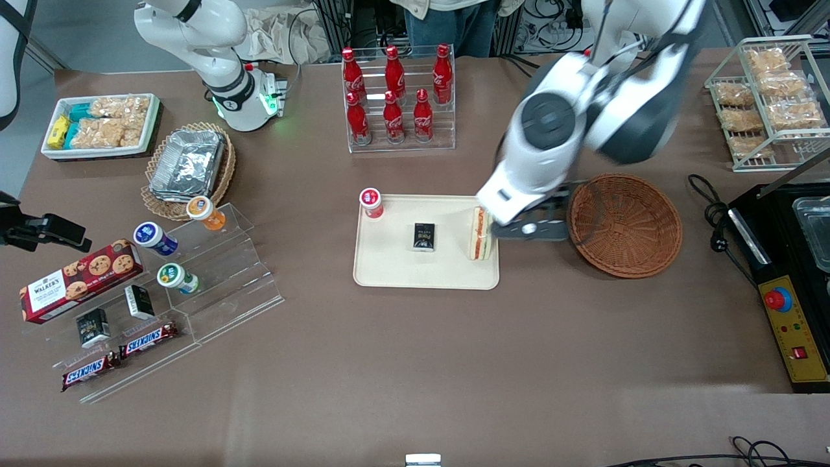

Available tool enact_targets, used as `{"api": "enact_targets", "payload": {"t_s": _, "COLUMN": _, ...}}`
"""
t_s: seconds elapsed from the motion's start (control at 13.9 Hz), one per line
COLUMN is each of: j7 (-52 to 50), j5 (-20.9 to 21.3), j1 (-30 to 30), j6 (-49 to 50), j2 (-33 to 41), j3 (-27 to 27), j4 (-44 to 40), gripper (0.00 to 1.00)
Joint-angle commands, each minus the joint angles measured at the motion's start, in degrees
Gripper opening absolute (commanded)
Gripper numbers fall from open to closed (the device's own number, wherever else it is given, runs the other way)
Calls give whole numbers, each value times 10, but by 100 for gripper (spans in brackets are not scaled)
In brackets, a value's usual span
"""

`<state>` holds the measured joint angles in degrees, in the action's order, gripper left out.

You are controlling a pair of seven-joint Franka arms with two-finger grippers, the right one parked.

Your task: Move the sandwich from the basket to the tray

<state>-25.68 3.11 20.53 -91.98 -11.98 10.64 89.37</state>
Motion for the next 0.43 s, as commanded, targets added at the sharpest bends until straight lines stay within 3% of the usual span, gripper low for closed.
{"api": "enact_targets", "payload": {"t_s": 0.0, "j7": 57, "j5": -12, "j1": -62, "j6": 49, "j2": 78, "j3": 4, "j4": 23, "gripper": 100}}
{"api": "enact_targets", "payload": {"t_s": 0.22, "j7": 105, "j5": -53, "j1": -139, "j6": 44, "j2": 114, "j3": 4, "j4": 30, "gripper": 100}}
{"api": "enact_targets", "payload": {"t_s": 0.36, "j7": 164, "j5": -52, "j1": -152, "j6": 65, "j2": 115, "j3": 3, "j4": 22, "gripper": 100}}
